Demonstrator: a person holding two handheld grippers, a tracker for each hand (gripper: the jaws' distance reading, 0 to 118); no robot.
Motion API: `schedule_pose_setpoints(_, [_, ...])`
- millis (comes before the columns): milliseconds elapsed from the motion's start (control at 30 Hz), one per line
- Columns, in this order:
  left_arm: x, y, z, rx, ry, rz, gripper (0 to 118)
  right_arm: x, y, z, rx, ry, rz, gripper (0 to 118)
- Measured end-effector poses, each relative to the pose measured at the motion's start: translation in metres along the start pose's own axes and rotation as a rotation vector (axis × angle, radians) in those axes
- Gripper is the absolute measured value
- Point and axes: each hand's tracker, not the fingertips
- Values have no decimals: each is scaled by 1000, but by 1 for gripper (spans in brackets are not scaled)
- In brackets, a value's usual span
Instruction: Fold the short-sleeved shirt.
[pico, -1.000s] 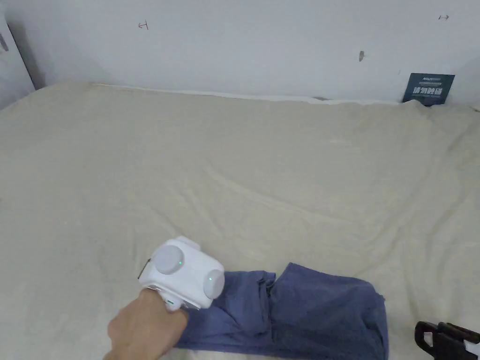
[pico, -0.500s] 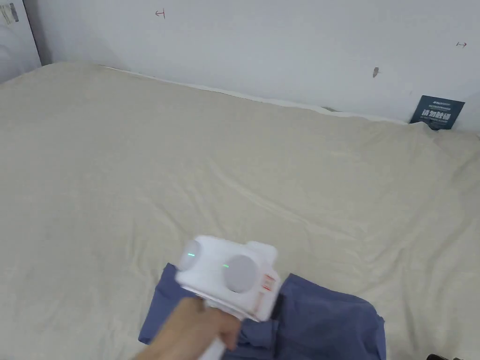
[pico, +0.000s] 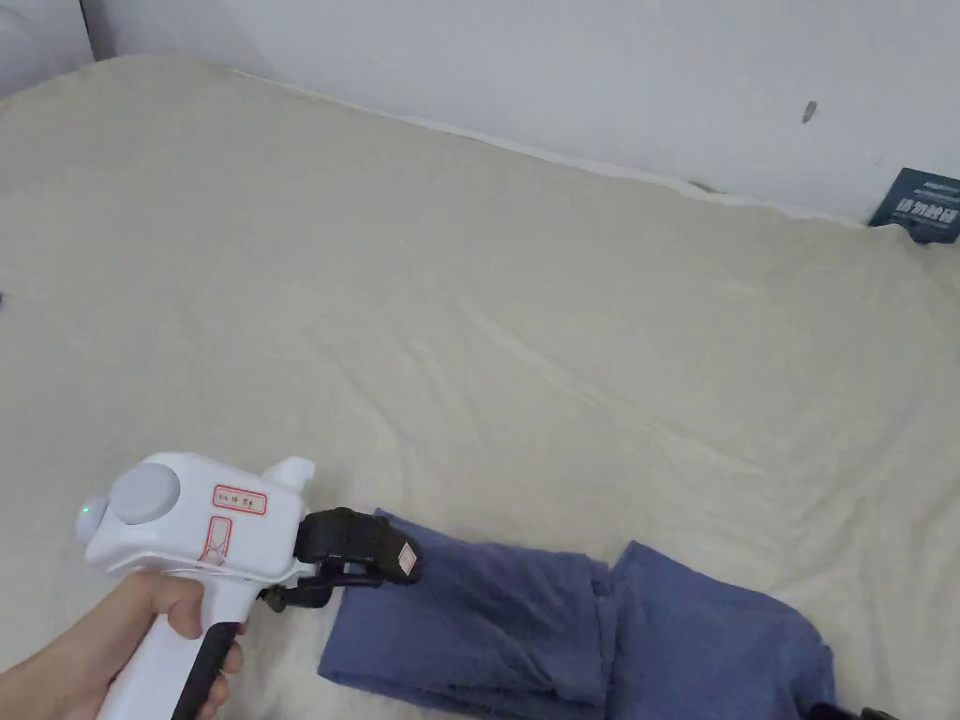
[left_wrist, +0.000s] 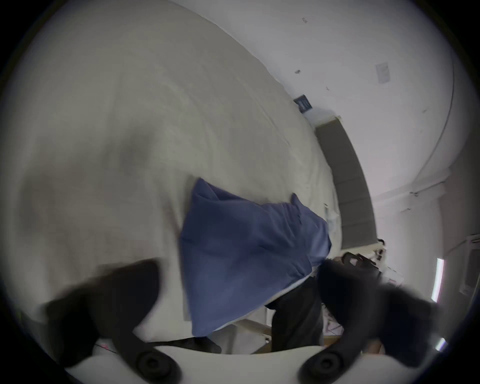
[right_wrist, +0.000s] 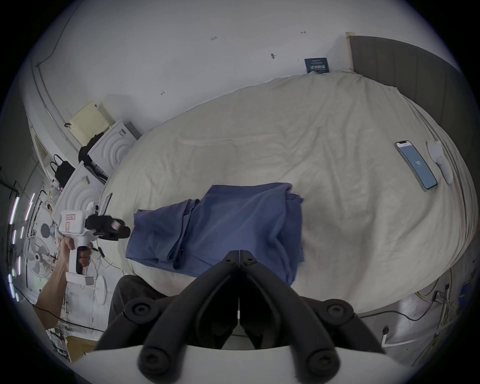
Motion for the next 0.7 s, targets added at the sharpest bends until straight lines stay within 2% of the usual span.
schedule_pose_setpoints(67, [-4,-1,-17,-47,-42,8,118,-1,3,0,-2,-8,10,1])
schedule_pose_setpoints(133, [-15,1,-21,-32,-163,-10,118,-1,5,-1,-9,-23,7,1])
schedule_pose_setpoints(200, [-17,0,-30,-45,-258,45,118,0,5,-1,-14,-36,4,1])
schedule_pose_setpoints(267, [-23,2,-31,-40,-272,37,112,0,5,0,-17,-47,1,1])
schedule_pose_setpoints(300, [-20,2,-26,-43,-267,35,72,0,5,1,-20,-50,3,1])
schedule_pose_setpoints(333, [-17,2,-23,-48,-256,39,6,-1,5,2,-20,-52,6,1])
schedule_pose_setpoints(367, [-17,0,-21,-35,-79,-33,8,-2,5,3,-19,-51,11,1])
schedule_pose_setpoints(400, [-20,-6,-10,-12,-33,-66,8,-2,5,4,-17,-46,17,1])
schedule_pose_setpoints(433, [-26,-7,-3,-70,-84,-16,8,-2,5,4,-17,-45,21,1])
schedule_pose_setpoints(467, [-29,-10,6,-49,-111,-1,8,-3,5,5,-15,-48,22,1])
schedule_pose_setpoints(567, [-29,-12,16,16,-68,-28,8,-2,5,7,-3,-36,23,1])
schedule_pose_setpoints(600, [-28,-17,26,-26,-122,48,8,-3,5,8,-1,-32,23,1])
schedule_pose_setpoints(700, [-29,-16,62,40,-7,26,8,-4,5,11,11,-22,27,1])
